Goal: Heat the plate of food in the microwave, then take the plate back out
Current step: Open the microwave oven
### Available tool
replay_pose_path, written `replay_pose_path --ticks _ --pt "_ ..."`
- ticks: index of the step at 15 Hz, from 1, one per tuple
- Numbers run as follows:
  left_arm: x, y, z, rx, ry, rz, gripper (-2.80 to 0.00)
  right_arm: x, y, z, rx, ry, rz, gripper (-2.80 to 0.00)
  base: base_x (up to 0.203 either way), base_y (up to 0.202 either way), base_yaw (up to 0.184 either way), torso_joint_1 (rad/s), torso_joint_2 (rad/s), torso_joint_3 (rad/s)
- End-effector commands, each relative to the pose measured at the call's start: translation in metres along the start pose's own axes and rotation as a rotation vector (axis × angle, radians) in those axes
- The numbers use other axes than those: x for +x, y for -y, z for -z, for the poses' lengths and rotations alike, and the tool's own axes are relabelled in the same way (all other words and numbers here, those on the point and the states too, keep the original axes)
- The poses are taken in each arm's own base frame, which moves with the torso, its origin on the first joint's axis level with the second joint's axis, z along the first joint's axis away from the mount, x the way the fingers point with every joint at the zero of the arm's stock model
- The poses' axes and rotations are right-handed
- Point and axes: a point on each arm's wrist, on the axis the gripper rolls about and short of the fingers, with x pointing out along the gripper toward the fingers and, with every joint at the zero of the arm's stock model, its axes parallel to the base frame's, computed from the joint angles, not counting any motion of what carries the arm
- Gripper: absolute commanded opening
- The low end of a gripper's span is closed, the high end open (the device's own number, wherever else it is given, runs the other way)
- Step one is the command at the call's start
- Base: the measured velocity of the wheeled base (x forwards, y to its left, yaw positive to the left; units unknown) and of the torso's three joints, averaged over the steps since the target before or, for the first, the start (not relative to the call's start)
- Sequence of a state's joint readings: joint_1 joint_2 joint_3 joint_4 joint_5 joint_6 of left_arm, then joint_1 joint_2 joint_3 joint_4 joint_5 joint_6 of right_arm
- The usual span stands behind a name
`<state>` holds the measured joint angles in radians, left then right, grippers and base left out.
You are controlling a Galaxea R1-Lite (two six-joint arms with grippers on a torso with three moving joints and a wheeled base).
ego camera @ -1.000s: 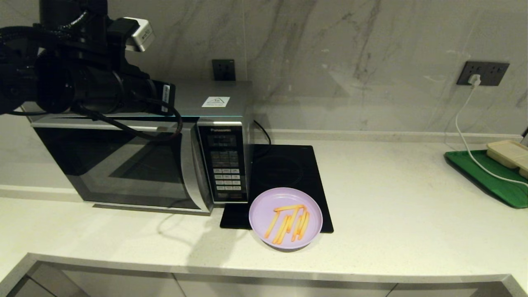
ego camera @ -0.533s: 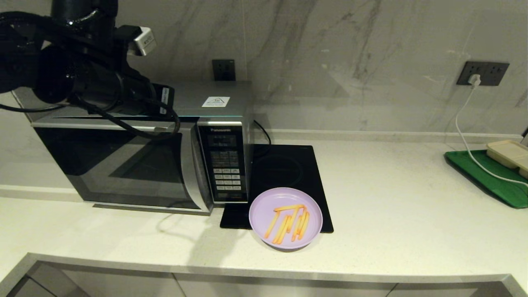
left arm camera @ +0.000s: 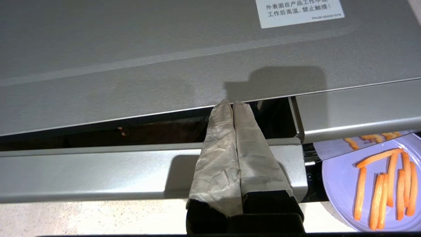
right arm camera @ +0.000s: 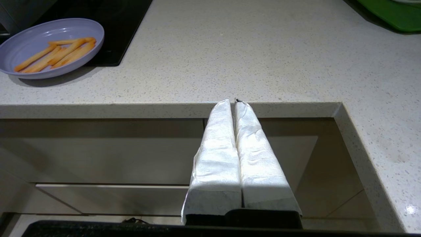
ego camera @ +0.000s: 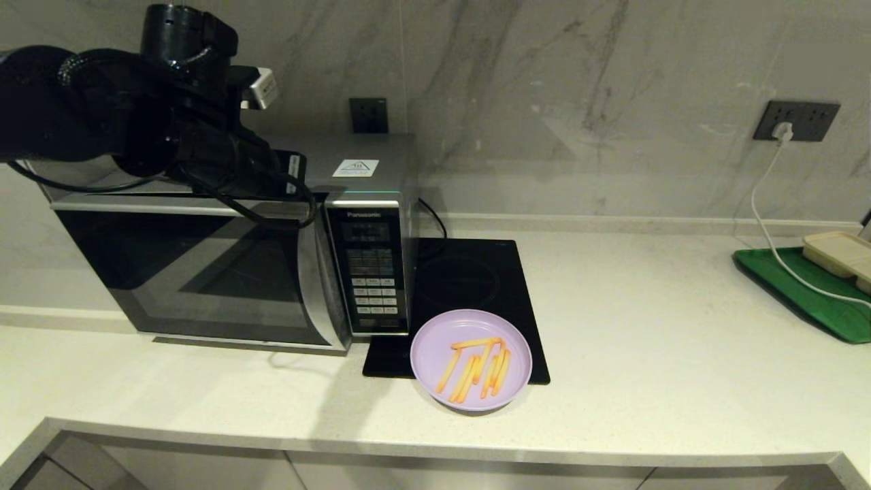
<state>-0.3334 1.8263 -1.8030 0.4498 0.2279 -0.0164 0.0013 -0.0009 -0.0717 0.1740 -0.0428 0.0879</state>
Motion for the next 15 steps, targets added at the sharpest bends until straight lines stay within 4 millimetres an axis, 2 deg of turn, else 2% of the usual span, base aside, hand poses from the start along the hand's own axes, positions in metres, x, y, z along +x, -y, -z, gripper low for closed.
replay_pose_path --ticks 1,5,8,12,15 --pt "0.009 0.002 0.004 0.005 -0.023 -0.003 -2.80 0.000 0.000 0.000 0.001 -0.001 0.000 -2.80 0.000 0.000 0.000 0.000 0.00 0.000" --pt "0.015 0.003 0.008 0.008 -0.045 -0.002 -2.80 0.000 0.000 0.000 -0.001 -0.002 0.000 -2.80 0.000 0.000 0.000 0.000 0.00 0.000" --pt "0.011 0.002 0.011 0.011 -0.054 -0.006 -2.80 0.000 0.000 0.000 0.000 -0.001 0.001 -2.80 0.000 0.000 0.000 0.000 0.00 0.000" --pt "-0.016 -0.004 0.017 0.019 -0.053 -0.041 -2.80 0.000 0.000 0.000 0.001 -0.001 0.000 -2.80 0.000 0.000 0.000 0.000 0.00 0.000" --pt "-0.062 -0.016 0.014 0.020 0.003 -0.060 -2.80 0.000 0.000 0.000 0.001 -0.002 0.000 -2.80 0.000 0.000 0.000 0.000 0.00 0.000"
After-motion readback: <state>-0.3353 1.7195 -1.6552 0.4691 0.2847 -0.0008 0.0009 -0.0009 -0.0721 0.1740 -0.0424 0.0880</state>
